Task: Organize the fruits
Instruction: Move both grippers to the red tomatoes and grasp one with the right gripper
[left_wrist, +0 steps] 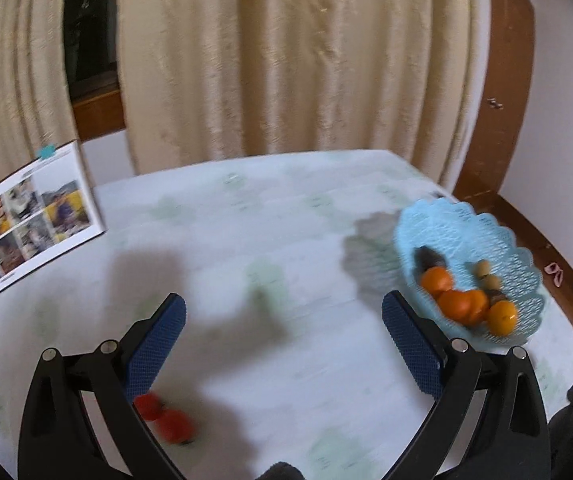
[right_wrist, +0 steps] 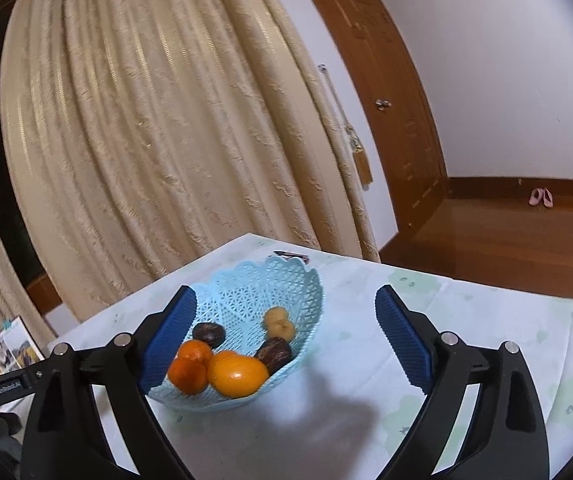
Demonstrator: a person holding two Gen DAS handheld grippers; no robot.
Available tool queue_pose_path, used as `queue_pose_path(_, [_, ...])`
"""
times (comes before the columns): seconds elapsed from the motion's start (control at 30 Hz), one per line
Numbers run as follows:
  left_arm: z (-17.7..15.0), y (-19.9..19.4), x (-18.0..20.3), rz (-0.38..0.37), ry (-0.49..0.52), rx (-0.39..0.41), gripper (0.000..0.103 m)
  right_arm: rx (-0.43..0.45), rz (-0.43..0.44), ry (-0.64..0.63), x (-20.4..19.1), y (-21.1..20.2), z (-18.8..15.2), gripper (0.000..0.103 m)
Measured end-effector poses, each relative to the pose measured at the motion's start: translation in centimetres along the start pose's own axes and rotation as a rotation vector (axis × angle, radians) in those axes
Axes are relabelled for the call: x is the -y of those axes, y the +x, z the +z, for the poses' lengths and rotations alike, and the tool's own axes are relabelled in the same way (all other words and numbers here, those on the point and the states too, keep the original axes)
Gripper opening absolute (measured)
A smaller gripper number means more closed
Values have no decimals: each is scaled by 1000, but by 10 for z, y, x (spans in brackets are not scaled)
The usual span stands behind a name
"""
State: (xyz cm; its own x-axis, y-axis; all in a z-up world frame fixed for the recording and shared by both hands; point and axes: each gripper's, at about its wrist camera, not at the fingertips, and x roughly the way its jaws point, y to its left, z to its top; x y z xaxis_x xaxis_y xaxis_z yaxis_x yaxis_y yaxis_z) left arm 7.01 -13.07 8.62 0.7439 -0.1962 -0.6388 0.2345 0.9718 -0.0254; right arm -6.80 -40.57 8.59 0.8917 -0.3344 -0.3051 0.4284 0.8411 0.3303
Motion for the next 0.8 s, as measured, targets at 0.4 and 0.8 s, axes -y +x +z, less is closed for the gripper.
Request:
queue_pose_path(0.4, [-42, -24, -98, 57, -101, -67, 98, -79, 83, -110, -33, -1, -11, 92])
queue_pose_path(0.8, [-71, -41, -147, 104, -172, -67, 98, -451, 517, -384, -145, -1, -65, 92])
